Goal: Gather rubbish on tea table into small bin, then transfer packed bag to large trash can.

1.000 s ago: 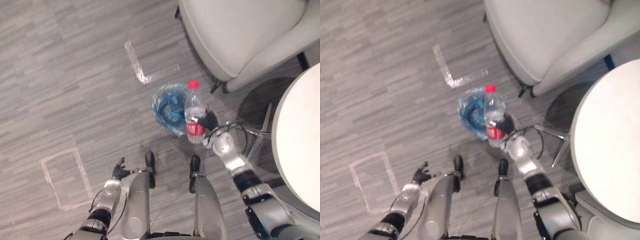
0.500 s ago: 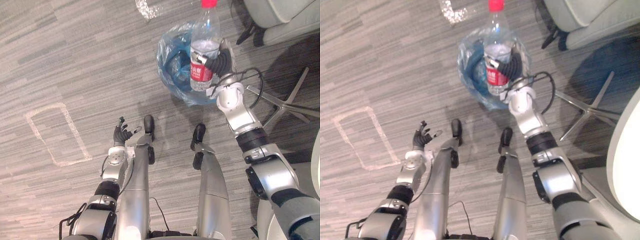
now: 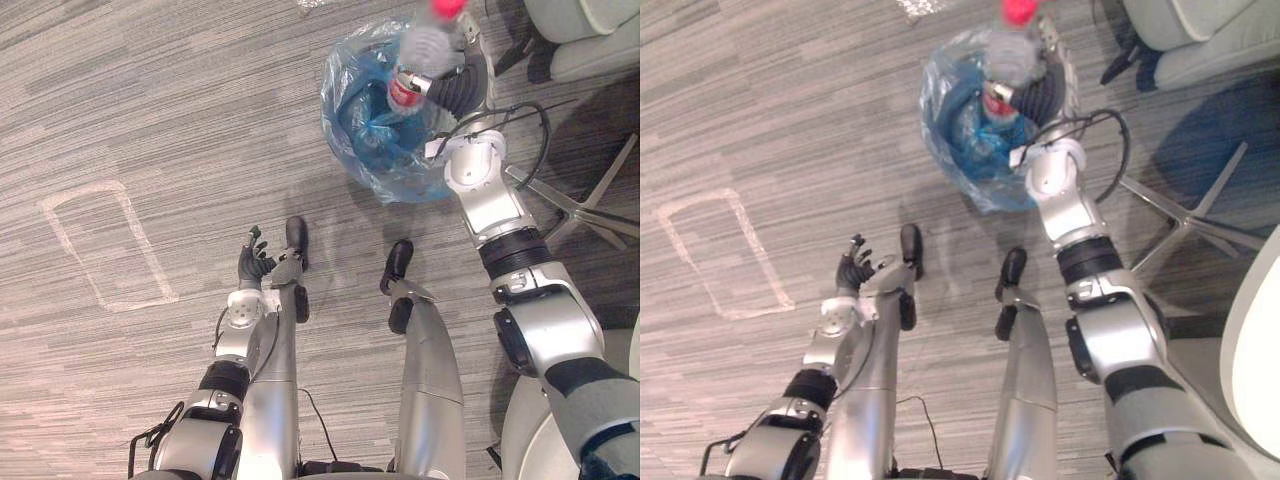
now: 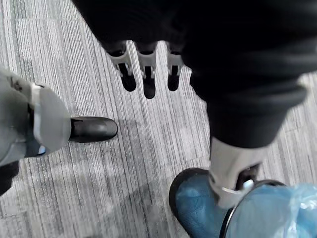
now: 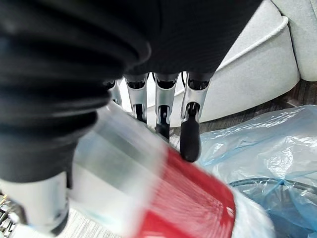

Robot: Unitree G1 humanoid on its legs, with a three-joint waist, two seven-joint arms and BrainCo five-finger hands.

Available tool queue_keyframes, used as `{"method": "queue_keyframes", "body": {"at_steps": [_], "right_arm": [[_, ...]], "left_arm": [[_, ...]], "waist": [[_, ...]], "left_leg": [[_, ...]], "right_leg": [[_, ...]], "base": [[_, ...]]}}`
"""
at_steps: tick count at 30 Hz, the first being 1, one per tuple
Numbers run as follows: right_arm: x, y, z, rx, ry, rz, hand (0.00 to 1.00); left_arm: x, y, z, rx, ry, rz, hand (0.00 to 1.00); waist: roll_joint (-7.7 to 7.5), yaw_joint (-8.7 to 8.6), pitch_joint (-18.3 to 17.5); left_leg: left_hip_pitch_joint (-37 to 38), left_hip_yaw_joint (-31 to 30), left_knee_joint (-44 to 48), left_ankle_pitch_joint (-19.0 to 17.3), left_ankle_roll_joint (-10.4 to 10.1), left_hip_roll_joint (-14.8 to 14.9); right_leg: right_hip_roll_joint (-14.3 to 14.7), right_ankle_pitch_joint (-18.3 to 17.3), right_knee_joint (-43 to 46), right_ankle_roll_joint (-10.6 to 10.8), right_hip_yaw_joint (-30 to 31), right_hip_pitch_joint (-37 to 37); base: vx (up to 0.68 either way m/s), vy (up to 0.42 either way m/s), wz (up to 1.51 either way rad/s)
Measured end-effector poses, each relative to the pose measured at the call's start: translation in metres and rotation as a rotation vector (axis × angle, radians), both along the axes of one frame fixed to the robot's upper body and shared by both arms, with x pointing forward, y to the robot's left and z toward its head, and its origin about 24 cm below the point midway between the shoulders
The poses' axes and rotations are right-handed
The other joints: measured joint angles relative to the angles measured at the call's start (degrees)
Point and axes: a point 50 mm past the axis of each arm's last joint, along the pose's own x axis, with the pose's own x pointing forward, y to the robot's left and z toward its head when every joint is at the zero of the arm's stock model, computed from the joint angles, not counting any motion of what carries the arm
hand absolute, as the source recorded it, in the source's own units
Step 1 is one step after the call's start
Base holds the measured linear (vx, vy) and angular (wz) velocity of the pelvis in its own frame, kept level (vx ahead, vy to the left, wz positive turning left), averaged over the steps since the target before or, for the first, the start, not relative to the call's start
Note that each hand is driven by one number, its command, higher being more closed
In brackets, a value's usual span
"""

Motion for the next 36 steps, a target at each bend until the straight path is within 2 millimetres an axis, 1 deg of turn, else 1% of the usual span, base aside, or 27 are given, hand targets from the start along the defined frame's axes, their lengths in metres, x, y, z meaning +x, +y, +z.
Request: {"method": "queue_keyframes", "body": {"at_steps": [4,8,9,13,14,18,21,24,25,27,28,32,36], "right_arm": [[0.000,0.004,-0.011,-0.055,0.014,-0.012,0.00],[0.000,0.011,-0.029,-0.196,0.049,-0.025,0.00],[0.000,0.015,-0.034,-0.256,0.063,-0.024,0.00],[0.002,0.021,-0.046,-0.360,0.101,-0.021,0.00],[0.003,0.021,-0.048,-0.374,0.113,-0.023,0.00],[0.010,0.015,-0.070,-0.437,0.221,-0.054,0.00],[0.014,0.011,-0.076,-0.471,0.266,-0.081,0.00],[0.019,0.006,-0.088,-0.475,0.345,-0.111,0.00],[0.020,0.005,-0.097,-0.478,0.394,-0.116,1.00],[0.021,0.004,-0.108,-0.493,0.456,-0.122,1.00],[0.021,0.009,-0.112,-0.506,0.472,-0.108,1.00],[0.022,0.025,-0.115,-0.512,0.484,-0.073,1.00],[0.020,0.033,-0.125,-0.504,0.510,-0.047,1.00]], "left_arm": [[0.000,-0.004,-0.001,-0.009,0.002,-0.005,0.00],[0.000,-0.004,-0.001,-0.008,0.003,-0.006,0.00],[0.000,-0.004,-0.001,-0.007,0.003,-0.006,0.00],[0.004,-0.004,0.002,-0.002,-0.001,-0.009,0.00],[0.004,-0.004,0.002,0.000,0.000,-0.009,0.00],[0.005,0.002,0.004,0.014,-0.005,-0.001,0.00],[0.008,0.006,0.007,0.029,-0.016,0.004,0.00],[0.013,0.006,0.014,0.013,-0.035,0.006,0.00],[0.013,0.004,0.014,0.010,-0.039,0.003,0.00],[0.013,0.004,0.014,0.007,-0.041,0.003,0.00],[0.014,0.005,0.015,0.007,-0.043,0.007,0.00],[0.018,0.003,0.020,0.002,-0.056,0.006,0.00],[0.019,0.001,0.021,-0.001,-0.057,0.002,0.00]], "waist": [[-0.06,-0.02,0.0],[-0.17,-0.03,-0.1],[-0.17,-0.04,-0.1],[-0.17,-0.06,-0.1],[-0.18,-0.06,-0.1],[-0.32,-0.05,-0.2],[-0.43,-0.04,-0.3],[-0.43,0.00,-0.3],[-0.43,-0.09,-0.3],[-0.43,0.01,-0.3],[-0.43,0.09,-0.3],[-0.46,0.17,-0.3],[-0.46,0.30,-0.3]], "left_leg": [[0.1,0.4,-0.1,0.1,0.1,0.4],[0.0,0.9,-0.1,0.2,0.3,0.9],[0.0,0.9,-0.1,0.2,0.3,0.9],[-0.3,0.7,0.0,0.2,0.3,0.9],[-0.4,0.6,0.0,0.2,0.3,0.9],[-1.4,0.2,-0.1,0.2,0.3,0.9],[-3.3,0.2,-0.1,0.9,0.3,0.7],[-4.6,-0.1,-0.4,1.8,0.2,0.4],[-4.7,-0.3,-0.9,2.0,0.2,-0.1],[-4.9,-0.6,-1.1,2.0,0.2,-0.4],[-5.5,-0.7,-1.1,2.0,0.2,-0.3],[-7.9,-0.7,-1.1,3.0,0.0,-0.4],[-7.5,-0.7,-1.1,3.1,0.0,-0.4]], "right_leg": [[0.1,0.0,0.2,0.0,-0.1,0.0],[0.2,0.0,0.2,0.0,-0.2,0.0],[0.2,0.0,0.2,0.0,-0.2,0.0],[0.2,0.0,0.0,0.0,-0.5,0.0],[0.2,0.0,0.0,0.0,-0.6,-0.1],[0.2,0.0,-0.2,0.0,-1.0,-0.8],[-0.1,0.0,0.3,0.0,-1.1,-2.8],[-0.5,-0.2,0.9,-0.2,-1.8,-4.1],[-0.9,-0.8,1.7,-0.3,-2.0,-4.4],[-1.3,-1.3,2.7,-0.4,-2.2,-4.8],[-1.4,-1.4,3.0,-0.6,-2.5,-5.3],[-1.9,-1.9,4.7,-0.8,-2.8,-8.1],[-2.0,-2.1,5.3,-1.0,-2.7,-8.0]], "base": [[0.00,0.000,0.00],[0.00,0.000,0.00],[0.00,0.000,0.00],[0.00,0.000,0.00],[0.00,0.002,0.03],[0.00,0.001,0.01],[0.00,0.005,0.06],[-0.01,0.002,0.16],[-0.02,-0.005,0.28],[-0.02,-0.011,0.22],[-0.02,-0.010,0.14],[-0.02,-0.010,0.13],[-0.01,-0.008,0.02]]}}
